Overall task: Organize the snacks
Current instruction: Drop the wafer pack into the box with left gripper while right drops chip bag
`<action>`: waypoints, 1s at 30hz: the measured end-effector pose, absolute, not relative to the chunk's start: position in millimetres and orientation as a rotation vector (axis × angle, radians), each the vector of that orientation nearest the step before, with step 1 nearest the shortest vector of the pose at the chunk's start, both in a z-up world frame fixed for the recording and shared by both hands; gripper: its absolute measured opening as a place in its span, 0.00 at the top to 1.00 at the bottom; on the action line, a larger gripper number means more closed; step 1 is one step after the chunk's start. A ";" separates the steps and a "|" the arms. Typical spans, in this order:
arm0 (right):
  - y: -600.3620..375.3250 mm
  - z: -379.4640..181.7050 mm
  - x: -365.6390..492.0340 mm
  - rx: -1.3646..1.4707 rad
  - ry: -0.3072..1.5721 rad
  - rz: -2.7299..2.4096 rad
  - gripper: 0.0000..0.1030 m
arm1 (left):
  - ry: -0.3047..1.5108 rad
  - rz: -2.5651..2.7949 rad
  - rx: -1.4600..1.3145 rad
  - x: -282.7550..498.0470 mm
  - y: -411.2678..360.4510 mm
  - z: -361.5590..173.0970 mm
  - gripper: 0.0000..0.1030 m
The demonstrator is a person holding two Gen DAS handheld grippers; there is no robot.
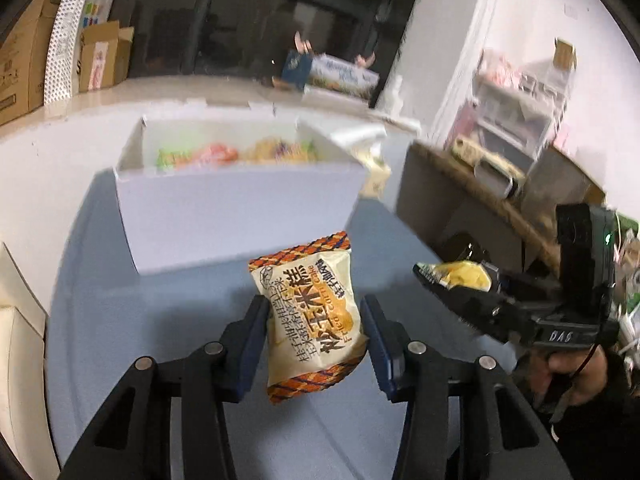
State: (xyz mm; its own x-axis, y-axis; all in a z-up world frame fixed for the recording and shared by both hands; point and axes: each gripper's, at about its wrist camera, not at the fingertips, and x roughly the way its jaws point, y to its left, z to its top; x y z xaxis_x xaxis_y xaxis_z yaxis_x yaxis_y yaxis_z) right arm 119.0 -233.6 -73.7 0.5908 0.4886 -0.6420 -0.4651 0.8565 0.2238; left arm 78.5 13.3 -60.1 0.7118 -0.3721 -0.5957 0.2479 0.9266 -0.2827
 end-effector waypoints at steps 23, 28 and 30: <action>-152.9 27.3 354.2 0.110 0.659 0.556 0.26 | 0.611 -0.150 -0.080 314.5 52.9 36.9 0.23; -144.5 9.8 370.5 0.077 0.727 0.469 0.00 | 0.676 -0.091 -0.153 321.5 72.4 10.2 0.00; -146.9 5.1 369.2 0.083 0.728 0.461 0.00 | 0.692 -0.082 -0.168 315.5 76.5 3.6 0.00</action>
State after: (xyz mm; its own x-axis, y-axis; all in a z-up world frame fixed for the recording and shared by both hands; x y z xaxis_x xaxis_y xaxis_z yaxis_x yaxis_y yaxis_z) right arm 369.2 -146.9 5.1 0.6518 0.4339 -0.6220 -0.3770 0.8970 0.2307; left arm 315.5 76.5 3.6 0.7673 -0.1310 -0.6277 0.0193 0.9832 -0.1816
